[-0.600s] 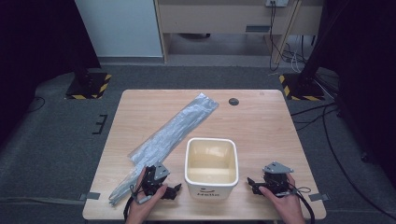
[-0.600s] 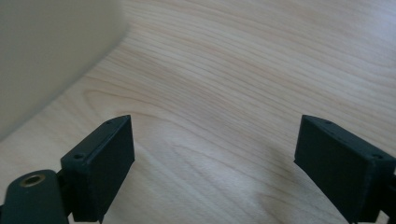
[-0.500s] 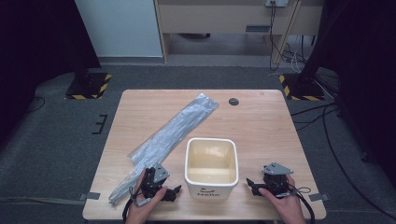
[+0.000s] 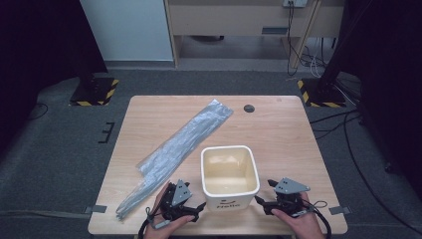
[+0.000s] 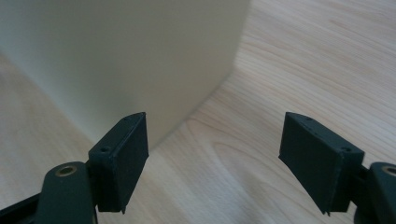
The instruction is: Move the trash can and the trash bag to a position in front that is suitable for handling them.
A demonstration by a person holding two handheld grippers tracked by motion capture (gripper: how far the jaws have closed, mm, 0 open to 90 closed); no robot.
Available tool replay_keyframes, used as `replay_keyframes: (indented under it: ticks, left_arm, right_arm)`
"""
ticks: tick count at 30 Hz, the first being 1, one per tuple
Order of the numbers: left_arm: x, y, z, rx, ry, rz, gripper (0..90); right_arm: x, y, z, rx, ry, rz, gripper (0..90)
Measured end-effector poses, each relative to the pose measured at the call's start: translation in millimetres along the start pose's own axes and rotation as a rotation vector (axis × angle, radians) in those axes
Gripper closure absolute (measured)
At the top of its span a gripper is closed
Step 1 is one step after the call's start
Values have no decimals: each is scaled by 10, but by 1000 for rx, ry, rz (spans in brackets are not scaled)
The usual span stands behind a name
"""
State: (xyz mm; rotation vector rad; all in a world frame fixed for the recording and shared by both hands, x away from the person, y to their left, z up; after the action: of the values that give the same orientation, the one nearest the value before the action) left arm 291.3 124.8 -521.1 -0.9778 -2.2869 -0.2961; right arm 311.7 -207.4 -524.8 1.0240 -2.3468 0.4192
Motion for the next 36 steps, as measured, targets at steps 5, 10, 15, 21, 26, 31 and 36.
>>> replay_keyframes:
  ticks: [5, 10, 15, 21, 26, 31, 36]
  left_arm:
    - [10, -53, -19, -7, -5, 29, 178]
    - [-9, -112, -47, -30, -13, 44, 212]
    - [-8, -125, -67, -30, -31, 36, 269]
    - [12, -113, -93, -11, -68, 7, 389]
    - [-30, -75, -131, -2, -74, -9, 391]
    - [-131, -30, -228, 8, -84, -6, 386]
    - [-260, -9, -366, -8, -71, -16, 381]
  right_arm:
    - [1, 74, -14, 33, -7, -54, 304]
    - [-35, 162, -51, 70, -18, -100, 323]
    - [-70, 242, -107, 103, -40, -110, 378]
    - [-150, 363, -174, 151, -44, -112, 416]
    - [-180, 374, -190, 148, -42, -104, 409]
    - [-198, 293, -206, 131, -45, -77, 393]
    - [-211, 175, -216, 106, -39, -38, 421]
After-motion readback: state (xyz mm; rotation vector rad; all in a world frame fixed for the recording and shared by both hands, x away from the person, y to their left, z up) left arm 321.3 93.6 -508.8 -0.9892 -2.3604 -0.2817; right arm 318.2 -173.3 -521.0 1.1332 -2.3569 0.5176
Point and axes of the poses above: each handheld gripper's, and its own axes: x roughly backward along the jaws, z roughly out of its underside, y roughly to its left, the point moved 2 cm from there along -x, roughly forward along the jaws, and after that the axes turned 4 degrees about x, right-handed, at the moved point
